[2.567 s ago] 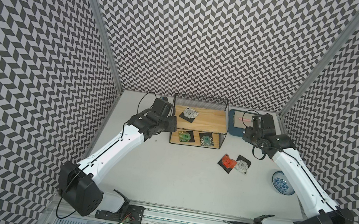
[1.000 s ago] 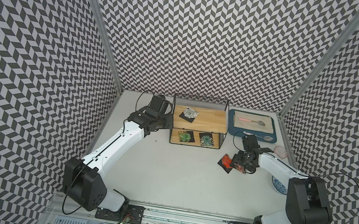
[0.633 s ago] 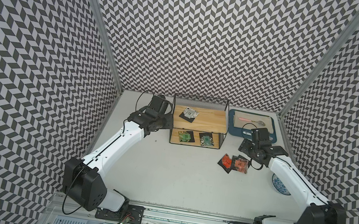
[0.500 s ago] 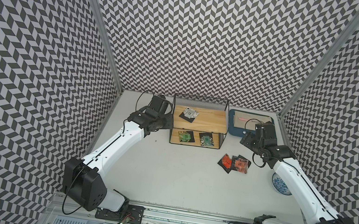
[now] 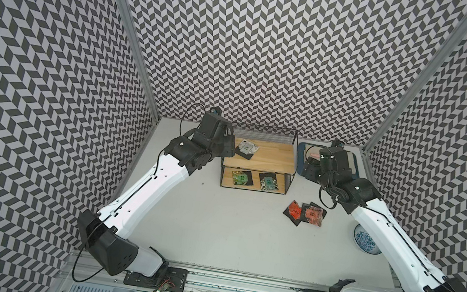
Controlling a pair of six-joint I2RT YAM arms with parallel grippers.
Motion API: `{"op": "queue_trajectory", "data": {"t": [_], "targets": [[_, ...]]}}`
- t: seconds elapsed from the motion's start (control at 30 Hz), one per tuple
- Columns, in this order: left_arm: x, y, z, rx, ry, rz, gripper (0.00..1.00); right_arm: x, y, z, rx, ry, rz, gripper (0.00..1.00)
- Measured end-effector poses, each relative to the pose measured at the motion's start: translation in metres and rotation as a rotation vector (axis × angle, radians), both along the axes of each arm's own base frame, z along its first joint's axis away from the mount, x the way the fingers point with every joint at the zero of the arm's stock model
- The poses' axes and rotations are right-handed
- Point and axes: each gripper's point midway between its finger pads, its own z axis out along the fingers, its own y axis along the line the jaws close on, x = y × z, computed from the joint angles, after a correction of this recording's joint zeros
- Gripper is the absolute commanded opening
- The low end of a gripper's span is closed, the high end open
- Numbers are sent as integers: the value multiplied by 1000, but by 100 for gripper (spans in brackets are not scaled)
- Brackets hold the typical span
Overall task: Remove the tea bags from the shelf
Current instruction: Pick up the tea bag from the shelf.
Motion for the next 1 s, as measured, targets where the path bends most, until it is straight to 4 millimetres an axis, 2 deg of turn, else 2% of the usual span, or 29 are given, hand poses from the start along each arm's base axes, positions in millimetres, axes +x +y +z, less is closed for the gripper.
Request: {"op": "queue_trajectory", "data": {"t": [0.03,0.1,0.17,0.27,0.4,0.53,0.6,0.7,0.9,1.0], "targets": [[0,-9,15,-13,-30,-17,72,1,1,0,-1,1,6,74],[4,-26,33,-28,-61,-51,76,1,4,-1,-2,5,22,73],[11,-44,34,-28,-54,-86,80,2,7,-1,-1,8,37,73],[30,-71,0,10,34,-126,83,5,13,0,12,10,62,72],[59,-90,-71,90,205,-134,84,5,19,-1,29,20,84,73],[74,-89,-124,151,329,-114,88,4,21,-2,35,24,94,72],[75,-83,-140,175,371,-99,99,3,21,-3,36,29,96,72],[78,-77,-140,177,381,-72,100,2,21,-3,38,29,100,72],[90,-78,-111,144,309,-60,98,-2,19,-2,42,28,103,72],[93,-79,-112,150,306,-56,98,-2,20,-2,43,28,104,72]]}}
